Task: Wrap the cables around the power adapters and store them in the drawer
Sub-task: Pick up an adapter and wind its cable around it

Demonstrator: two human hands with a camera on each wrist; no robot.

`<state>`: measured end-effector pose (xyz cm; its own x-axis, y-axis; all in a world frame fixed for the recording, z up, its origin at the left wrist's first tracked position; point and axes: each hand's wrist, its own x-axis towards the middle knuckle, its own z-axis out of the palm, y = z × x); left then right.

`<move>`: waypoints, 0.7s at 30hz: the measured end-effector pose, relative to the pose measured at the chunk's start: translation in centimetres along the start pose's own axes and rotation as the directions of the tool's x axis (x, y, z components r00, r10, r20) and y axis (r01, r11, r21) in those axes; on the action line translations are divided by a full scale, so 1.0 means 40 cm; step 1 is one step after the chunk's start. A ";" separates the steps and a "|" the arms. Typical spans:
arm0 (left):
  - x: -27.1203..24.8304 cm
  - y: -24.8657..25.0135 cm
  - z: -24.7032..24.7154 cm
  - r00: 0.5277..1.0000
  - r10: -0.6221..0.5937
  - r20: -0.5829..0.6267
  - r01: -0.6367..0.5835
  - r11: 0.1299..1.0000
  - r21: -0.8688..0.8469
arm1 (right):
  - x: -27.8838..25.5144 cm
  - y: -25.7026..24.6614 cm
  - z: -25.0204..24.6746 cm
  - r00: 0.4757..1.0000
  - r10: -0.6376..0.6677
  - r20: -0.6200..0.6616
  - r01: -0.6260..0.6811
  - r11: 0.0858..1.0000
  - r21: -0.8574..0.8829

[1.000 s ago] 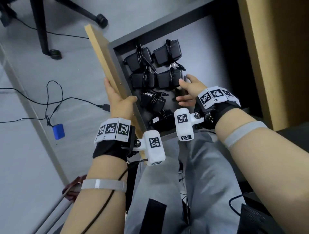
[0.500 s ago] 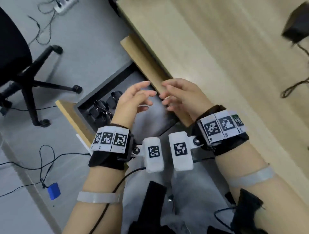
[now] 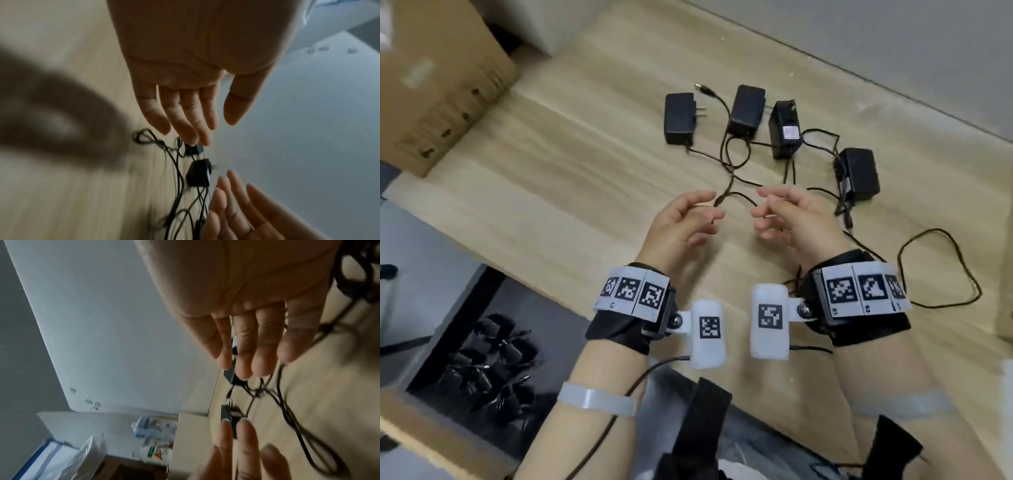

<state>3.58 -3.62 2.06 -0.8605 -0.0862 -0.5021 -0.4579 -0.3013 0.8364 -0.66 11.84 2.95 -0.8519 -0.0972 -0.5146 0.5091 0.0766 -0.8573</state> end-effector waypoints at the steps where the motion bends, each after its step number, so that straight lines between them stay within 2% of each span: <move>1: 0.015 0.000 0.031 1.000 -0.011 0.013 0.011 1.000 0.008 | 0.011 -0.008 -0.027 1.000 -0.009 -0.016 0.009 1.000 0.004; 4: 0.083 0.019 0.100 0.998 -0.026 0.059 0.024 0.999 0.039 | 0.059 -0.040 -0.088 0.997 -0.043 -0.061 0.046 0.998 0.041; 7: 0.188 0.052 0.148 0.995 0.021 0.101 -0.040 0.981 0.190 | 0.143 -0.066 -0.130 0.988 -0.074 -0.136 0.077 0.997 0.022; 12: 0.350 0.129 0.211 0.995 0.036 0.092 -0.061 0.956 0.288 | 0.300 -0.091 -0.156 0.969 -0.107 -0.223 0.082 0.990 -0.116; 15: 0.406 0.145 0.235 0.990 -0.077 0.122 0.037 0.953 0.302 | 0.379 -0.091 -0.147 0.985 -0.027 -0.171 -0.010 0.978 -0.210; 17: 0.419 0.147 0.241 0.970 -0.180 0.165 0.103 0.915 0.390 | 0.406 -0.082 -0.140 0.995 0.044 -0.088 -0.071 0.939 -0.335; 19: 0.423 0.147 0.239 0.958 -0.214 0.193 0.115 0.897 0.427 | 0.407 -0.070 -0.130 0.999 0.053 -0.013 -0.053 0.900 -0.432; 21: 0.420 0.152 0.231 0.957 -0.212 0.195 0.114 0.900 0.420 | 0.395 -0.062 -0.123 1.000 -0.005 0.018 0.013 0.883 -0.470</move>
<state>-15.73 1.89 0.74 -0.7704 0.1669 -0.6154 -0.6041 0.1178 0.7882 -15.98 15.00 -2.98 -0.8524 -0.1150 -0.5102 0.3807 0.5324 -0.7560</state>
